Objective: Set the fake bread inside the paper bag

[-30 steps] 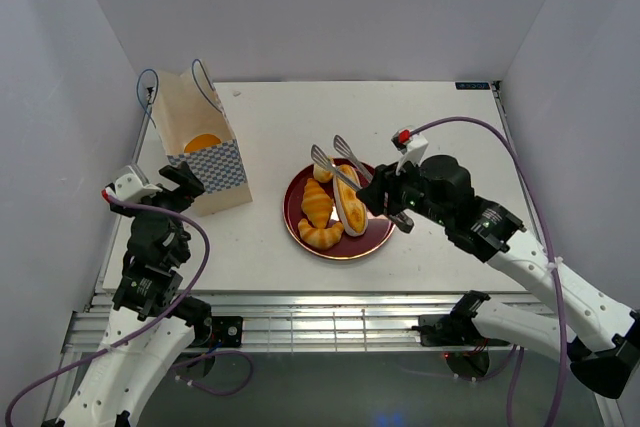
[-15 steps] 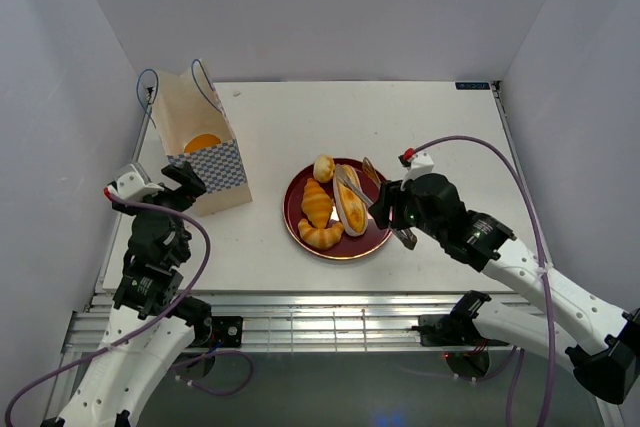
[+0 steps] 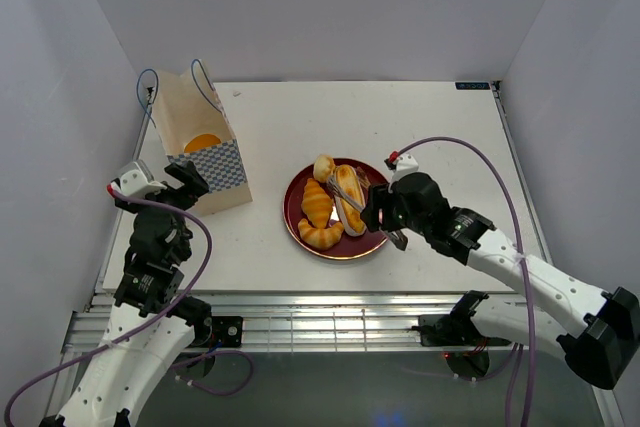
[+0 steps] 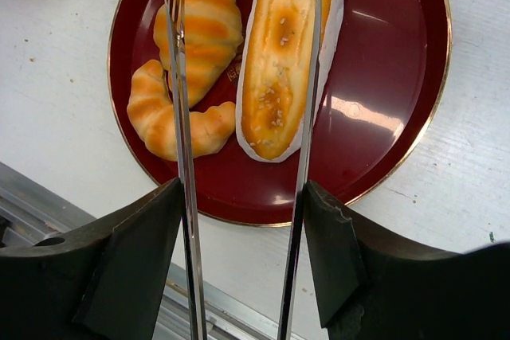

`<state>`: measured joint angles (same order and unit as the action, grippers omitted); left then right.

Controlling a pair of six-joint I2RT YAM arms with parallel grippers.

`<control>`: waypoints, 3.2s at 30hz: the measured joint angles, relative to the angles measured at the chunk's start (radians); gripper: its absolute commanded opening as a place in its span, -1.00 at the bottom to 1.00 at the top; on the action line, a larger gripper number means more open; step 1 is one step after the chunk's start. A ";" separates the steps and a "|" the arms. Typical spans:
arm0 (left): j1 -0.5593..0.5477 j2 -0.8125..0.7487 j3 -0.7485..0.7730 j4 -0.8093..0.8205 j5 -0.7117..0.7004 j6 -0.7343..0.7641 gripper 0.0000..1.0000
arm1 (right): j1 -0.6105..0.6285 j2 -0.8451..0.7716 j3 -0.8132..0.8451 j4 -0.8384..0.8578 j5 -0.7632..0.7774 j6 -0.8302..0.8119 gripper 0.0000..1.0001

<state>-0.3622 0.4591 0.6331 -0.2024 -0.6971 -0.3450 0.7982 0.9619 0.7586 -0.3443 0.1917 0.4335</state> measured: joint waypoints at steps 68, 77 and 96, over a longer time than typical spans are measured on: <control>0.000 -0.163 -0.020 0.069 -0.259 0.022 0.96 | 0.002 0.369 0.655 0.319 -0.549 -0.167 -0.12; 0.000 -0.087 -0.020 0.062 -0.244 0.017 0.96 | 0.028 0.555 0.774 0.346 -0.655 -0.153 -0.05; 0.000 -0.081 -0.020 0.051 -0.222 0.005 0.96 | 0.029 0.816 1.016 0.346 -0.692 -0.119 0.27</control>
<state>-0.3626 0.3779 0.6128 -0.1513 -0.9195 -0.3397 0.8272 1.7775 1.7744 0.0017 -0.5007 0.3149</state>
